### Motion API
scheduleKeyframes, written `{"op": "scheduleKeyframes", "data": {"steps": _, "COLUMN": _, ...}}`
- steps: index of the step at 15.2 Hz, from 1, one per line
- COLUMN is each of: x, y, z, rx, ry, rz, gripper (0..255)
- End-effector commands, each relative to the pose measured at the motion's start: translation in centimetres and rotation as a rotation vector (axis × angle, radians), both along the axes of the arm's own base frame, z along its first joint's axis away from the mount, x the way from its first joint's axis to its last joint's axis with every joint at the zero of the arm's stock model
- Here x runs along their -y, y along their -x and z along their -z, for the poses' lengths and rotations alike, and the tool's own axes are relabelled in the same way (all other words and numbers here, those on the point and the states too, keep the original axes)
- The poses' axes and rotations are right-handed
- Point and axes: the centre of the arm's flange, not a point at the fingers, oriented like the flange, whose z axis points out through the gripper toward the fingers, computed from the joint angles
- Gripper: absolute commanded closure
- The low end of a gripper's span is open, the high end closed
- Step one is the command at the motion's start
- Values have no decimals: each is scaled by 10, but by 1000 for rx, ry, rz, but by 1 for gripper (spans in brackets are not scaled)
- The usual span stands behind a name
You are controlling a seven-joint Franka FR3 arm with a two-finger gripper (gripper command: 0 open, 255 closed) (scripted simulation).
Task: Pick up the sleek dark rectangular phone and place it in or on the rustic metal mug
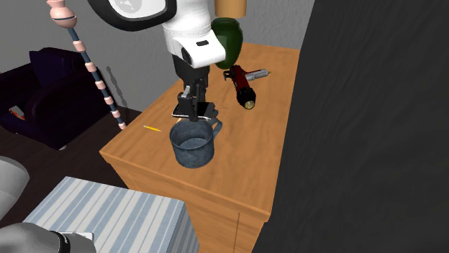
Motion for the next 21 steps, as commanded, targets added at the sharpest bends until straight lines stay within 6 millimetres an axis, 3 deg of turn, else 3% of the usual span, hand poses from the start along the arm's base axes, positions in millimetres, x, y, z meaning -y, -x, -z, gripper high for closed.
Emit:
{"op": "scheduleKeyframes", "data": {"steps": 1, "x": 1, "y": 0, "z": 11, "rx": 0, "ry": 0, "rz": 0, "gripper": 255}}
{"op": "scheduleKeyframes", "data": {"steps": 10, "x": 1, "y": 0, "z": 60, "rx": 0, "ry": 0, "rz": 0, "gripper": 255}}
{"op": "scheduleKeyframes", "data": {"steps": 18, "x": 1, "y": 0, "z": 60, "rx": 0, "ry": 0, "rz": 0, "gripper": 255}}
{"op": "scheduleKeyframes", "data": {"steps": 19, "x": 1, "y": 0, "z": 60, "rx": 0, "ry": 0, "rz": 0, "gripper": 0}}
{"op": "scheduleKeyframes", "data": {"steps": 21, "x": 1, "y": 0, "z": 60, "rx": 0, "ry": 0, "rz": 0, "gripper": 0}}
